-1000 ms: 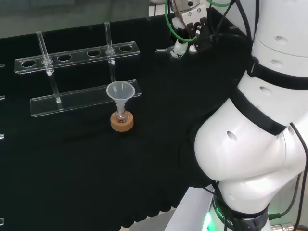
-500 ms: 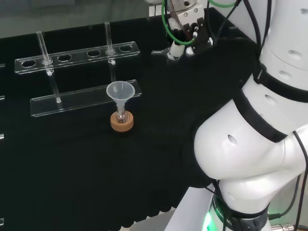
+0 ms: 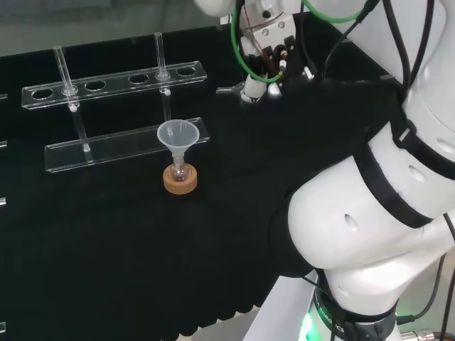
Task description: Pour all the NaCl from the weighing funnel into the round-bottom flask.
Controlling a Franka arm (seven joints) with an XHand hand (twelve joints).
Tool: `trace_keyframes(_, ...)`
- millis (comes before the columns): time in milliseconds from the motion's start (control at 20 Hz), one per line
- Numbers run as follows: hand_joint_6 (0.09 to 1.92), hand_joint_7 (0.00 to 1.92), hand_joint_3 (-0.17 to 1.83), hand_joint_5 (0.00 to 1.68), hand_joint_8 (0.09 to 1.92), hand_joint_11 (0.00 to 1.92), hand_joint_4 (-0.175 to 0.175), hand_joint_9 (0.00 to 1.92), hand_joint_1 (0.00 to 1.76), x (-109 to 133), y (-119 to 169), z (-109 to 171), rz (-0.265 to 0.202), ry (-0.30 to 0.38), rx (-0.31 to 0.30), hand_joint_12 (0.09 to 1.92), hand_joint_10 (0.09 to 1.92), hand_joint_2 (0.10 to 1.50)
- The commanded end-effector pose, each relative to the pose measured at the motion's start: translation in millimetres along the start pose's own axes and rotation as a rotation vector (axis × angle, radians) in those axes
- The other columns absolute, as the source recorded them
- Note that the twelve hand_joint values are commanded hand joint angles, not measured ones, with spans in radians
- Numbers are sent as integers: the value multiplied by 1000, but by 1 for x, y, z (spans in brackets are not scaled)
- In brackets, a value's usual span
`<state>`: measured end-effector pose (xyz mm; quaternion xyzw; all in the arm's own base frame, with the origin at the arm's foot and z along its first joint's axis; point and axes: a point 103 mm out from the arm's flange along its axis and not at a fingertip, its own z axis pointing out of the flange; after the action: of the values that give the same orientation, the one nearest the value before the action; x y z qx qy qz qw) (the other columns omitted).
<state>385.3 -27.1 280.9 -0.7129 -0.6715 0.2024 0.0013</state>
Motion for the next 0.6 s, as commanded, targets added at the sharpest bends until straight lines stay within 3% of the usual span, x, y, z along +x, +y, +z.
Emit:
trace_keyframes(50,791,475,598,1192,703,768,175,823,1099,26,-20,4,-19,-13,20,1113,480,719)
trace_keyframes(600,789,475,597,1193,701,773,175,826,1099,61,-22,5,-54,-66,42,1105,476,720)
